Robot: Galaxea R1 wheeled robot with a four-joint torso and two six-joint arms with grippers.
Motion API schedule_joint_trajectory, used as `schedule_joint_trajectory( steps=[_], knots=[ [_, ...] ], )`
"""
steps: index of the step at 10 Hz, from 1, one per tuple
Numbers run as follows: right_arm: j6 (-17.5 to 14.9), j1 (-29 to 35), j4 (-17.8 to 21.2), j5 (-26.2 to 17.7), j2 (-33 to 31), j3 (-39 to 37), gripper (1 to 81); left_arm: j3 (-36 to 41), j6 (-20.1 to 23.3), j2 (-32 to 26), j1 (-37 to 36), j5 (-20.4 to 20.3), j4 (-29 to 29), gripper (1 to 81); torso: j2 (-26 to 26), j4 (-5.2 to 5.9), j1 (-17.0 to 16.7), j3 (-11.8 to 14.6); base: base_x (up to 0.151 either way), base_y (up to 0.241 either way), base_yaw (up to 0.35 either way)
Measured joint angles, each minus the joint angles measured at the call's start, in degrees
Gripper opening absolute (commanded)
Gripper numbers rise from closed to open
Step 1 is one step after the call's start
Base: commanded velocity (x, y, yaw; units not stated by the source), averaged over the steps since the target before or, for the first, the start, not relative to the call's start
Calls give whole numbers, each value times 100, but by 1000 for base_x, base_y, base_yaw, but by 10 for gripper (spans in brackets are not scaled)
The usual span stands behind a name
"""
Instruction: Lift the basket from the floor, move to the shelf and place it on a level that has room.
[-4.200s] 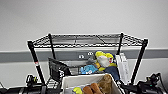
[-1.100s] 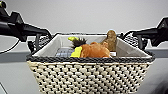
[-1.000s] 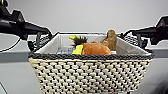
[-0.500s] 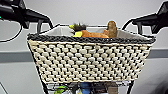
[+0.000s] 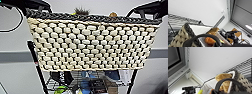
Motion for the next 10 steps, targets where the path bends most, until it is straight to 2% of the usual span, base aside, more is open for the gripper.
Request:
schedule_joint_trajectory(
  steps=[2,5,10],
  knots=[
    [0,37,17,-18,177,-204,10,-262,-13,116,-12,88,-11,10,0,0,0,0,0,0,0],
    [-22,384,37,-233,441,-639,10,-595,33,405,-199,116,-2,10,0,0,2,0,0,0,0],
    [-74,607,80,-567,740,-1235,10,-1091,26,846,-227,236,-11,10,0,0,2,0,0,0,0]
  ],
)
